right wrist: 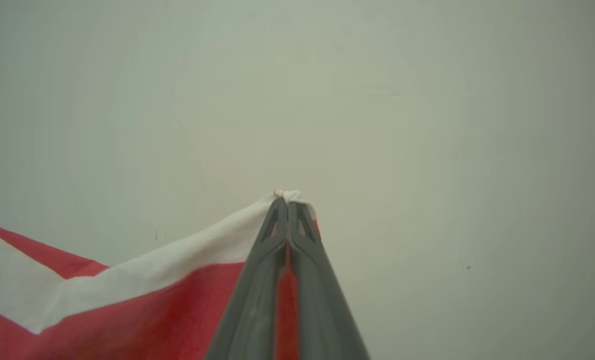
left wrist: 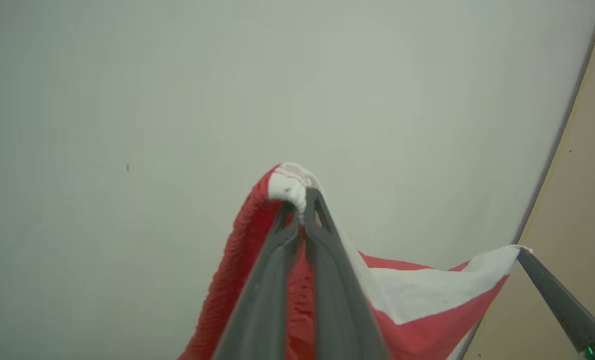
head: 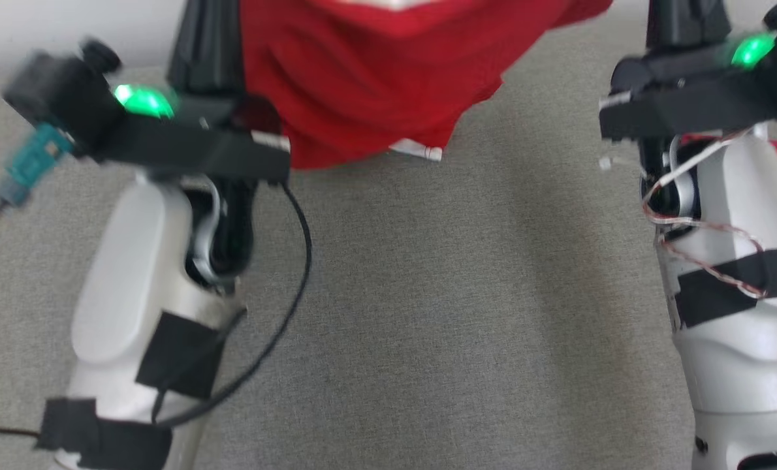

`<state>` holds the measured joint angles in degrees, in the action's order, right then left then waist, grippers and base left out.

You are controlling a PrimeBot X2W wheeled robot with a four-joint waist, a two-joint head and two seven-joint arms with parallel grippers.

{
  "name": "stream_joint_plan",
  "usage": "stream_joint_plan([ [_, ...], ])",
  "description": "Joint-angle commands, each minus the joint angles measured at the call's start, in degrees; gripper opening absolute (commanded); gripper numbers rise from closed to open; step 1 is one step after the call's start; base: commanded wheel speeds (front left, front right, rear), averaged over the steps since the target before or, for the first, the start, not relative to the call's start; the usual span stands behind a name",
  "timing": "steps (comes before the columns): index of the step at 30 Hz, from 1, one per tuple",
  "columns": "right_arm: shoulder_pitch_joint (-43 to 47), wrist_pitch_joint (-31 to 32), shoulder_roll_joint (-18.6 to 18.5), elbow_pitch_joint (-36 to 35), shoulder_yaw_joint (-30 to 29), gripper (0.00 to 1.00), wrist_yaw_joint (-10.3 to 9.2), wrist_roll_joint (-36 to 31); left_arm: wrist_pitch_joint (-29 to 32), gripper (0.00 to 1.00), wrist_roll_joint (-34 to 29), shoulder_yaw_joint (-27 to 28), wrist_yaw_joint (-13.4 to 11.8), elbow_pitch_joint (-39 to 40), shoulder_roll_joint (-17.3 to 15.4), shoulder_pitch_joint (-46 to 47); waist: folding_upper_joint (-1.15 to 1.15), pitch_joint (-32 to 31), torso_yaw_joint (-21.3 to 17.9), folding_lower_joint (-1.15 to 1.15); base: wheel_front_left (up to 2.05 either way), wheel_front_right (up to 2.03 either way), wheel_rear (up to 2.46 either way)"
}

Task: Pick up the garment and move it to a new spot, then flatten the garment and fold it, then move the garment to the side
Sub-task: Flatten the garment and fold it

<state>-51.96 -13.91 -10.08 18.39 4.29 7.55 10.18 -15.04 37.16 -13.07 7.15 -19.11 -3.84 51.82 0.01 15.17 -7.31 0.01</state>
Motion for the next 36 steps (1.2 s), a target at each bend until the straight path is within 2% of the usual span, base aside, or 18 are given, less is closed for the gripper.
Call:
stream_joint_plan([
  [1, 2.0, 0.6, -0.9, 0.1, 1.1, 0.0, -0.16, 1.1, -0.1, 0.0, 0.3, -1.2, 0.5, 0.5, 0.2, -2.4, -0.01, 0.0, 0.1, -0.01, 0.0, 0.0, 0.0],
  [6, 8.7, 3.5, -4.4, -3.7, 2.1, 0.0, -0.16, 4.6, -0.1, 0.0, 2.8, -4.8, 0.3, 3.2, -0.9, -10.1, -0.01, -1.2, 1.0, -0.01, 0.0, 0.0, 0.0],
  [11, 17.9, 9.4, -7.1, -12.4, 1.6, 0.0, -0.16, 7.1, -0.2, 0.0, 4.6, -7.8, 0.3, 6.6, -3.3, -17.1, -0.01, -3.2, 1.6, -0.01, 0.0, 0.0, 0.0],
  [19, 34.6, 22.1, -7.6, -26.9, -2.7, 0.0, -0.16, 10.5, -0.2, 0.0, 5.8, -8.2, 0.3, 12.1, -5.8, -29.0, -0.01, -6.2, 2.4, -0.01, 0.0, 0.0, 0.0],
  [28, 47.1, 32.0, -7.2, -35.7, -5.2, 0.0, -0.16, 15.1, 0.0, 0.0, 8.7, -8.6, 0.3, 16.6, -8.0, -39.6, -0.01, -8.6, 3.0, -0.01, 0.0, 0.0, 0.0],
  [36, 55.1, 41.4, -6.2, -41.0, -8.3, 0.0, -0.16, 19.6, 4.6, 0.0, 17.2, -11.1, 0.3, 22.1, -11.6, -47.6, -0.01, -10.2, 3.1, -0.01, 0.0, 0.0, 0.0],
])
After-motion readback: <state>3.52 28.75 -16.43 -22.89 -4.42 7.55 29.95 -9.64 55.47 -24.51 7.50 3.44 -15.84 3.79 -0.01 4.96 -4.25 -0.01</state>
